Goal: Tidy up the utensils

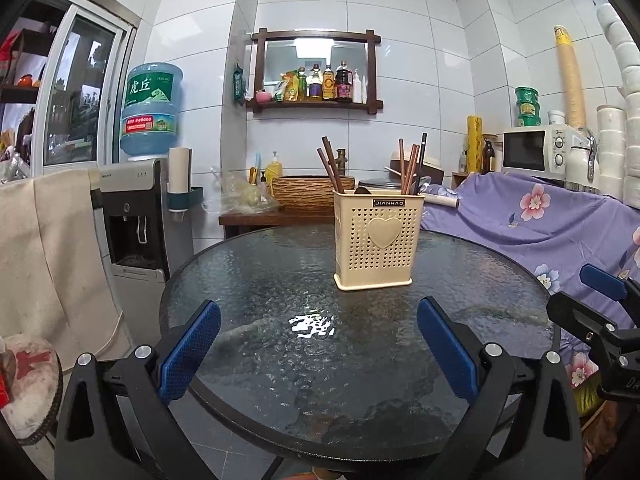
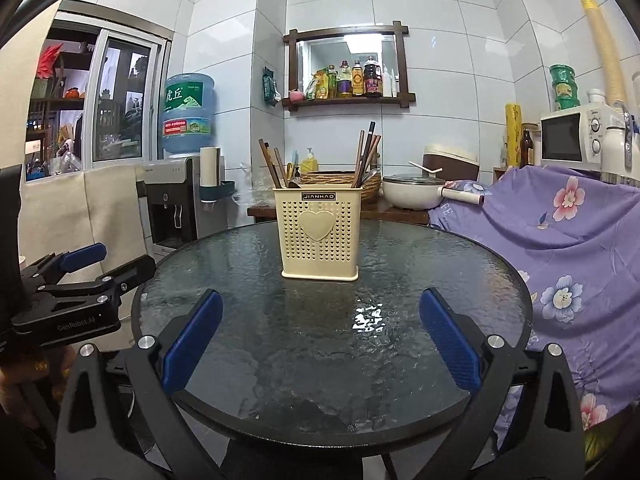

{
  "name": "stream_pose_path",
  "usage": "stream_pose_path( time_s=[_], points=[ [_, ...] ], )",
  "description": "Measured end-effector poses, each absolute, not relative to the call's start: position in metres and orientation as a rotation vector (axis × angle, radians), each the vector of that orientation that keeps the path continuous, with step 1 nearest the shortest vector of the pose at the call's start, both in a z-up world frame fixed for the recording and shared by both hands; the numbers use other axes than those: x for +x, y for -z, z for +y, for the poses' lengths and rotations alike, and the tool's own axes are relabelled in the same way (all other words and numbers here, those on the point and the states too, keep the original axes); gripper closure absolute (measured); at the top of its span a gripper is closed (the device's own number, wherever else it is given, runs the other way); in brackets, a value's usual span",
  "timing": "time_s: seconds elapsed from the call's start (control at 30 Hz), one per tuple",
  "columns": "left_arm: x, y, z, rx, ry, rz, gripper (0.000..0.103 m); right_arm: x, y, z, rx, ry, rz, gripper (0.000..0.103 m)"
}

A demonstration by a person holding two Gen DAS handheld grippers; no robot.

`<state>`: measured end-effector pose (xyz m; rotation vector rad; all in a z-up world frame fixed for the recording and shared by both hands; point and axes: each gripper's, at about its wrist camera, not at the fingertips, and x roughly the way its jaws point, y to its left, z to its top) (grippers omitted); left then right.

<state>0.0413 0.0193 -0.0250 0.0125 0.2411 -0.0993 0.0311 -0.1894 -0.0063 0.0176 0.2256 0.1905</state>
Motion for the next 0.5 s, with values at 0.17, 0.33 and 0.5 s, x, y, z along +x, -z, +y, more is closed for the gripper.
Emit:
stream_pose_path(
  time_s=[0.17,0.33,0.5],
  points=[
    [0.041,0.0228,0.0172,0.008,0.106,0.241,0.006,0.0311,0.0053,-0.1899,0.019,-0.191,0.226,0.006],
    [0.0408,0.0224,0.0173,0.003,0.103,0.239,0.006,0.031,0.0051,-0.1901,0.018,-0.188,0.225,0.006],
    [0.0409,0.0216,0.0179,0.006,0.091,0.235,0.006,0.031,0.0043,-0.1886,0.013,-0.19,0.229,0.006]
  ],
)
